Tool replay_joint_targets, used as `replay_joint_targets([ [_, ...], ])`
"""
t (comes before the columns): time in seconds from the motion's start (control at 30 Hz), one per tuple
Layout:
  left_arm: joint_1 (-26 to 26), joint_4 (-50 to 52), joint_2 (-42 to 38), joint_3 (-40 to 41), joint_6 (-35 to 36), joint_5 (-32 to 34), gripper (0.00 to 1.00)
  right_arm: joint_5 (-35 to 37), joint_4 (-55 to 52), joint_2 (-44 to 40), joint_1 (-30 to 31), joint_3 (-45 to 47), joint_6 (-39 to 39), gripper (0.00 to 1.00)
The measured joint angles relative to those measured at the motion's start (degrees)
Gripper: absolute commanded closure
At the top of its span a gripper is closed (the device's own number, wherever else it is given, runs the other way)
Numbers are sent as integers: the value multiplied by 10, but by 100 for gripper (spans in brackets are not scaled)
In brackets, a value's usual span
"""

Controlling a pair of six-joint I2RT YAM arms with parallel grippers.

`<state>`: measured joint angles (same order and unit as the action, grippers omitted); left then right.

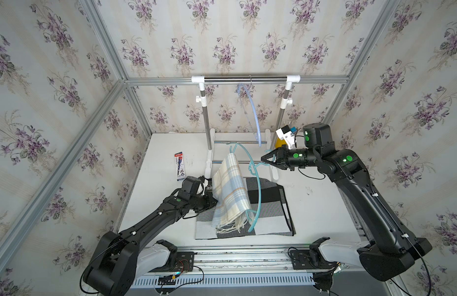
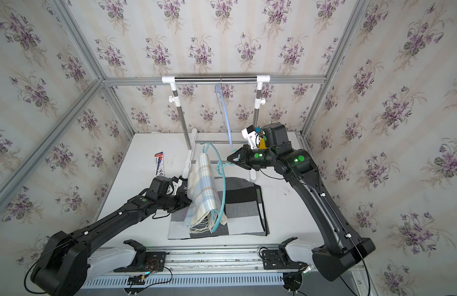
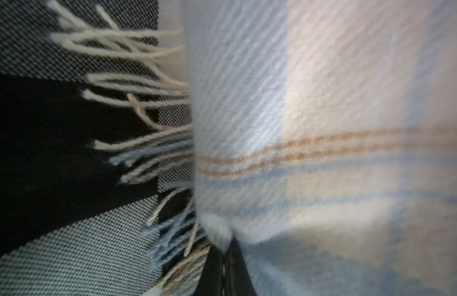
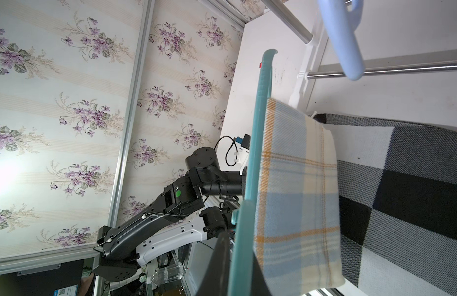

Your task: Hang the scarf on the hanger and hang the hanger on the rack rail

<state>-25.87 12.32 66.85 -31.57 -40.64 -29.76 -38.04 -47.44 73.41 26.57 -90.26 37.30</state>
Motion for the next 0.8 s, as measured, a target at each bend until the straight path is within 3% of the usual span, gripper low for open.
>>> replay_joint_targets([
  [0.1,0,14,7,-22,19,0,89,-1,2,2,0,-2,0,100],
  [0.23,0,30,12,-38,41,2,100,-2,5,6,0,-12,0,100],
  [0.8,0,-3,30,-21,45,-17,100,-4,-5,20,1,-56,4,100],
])
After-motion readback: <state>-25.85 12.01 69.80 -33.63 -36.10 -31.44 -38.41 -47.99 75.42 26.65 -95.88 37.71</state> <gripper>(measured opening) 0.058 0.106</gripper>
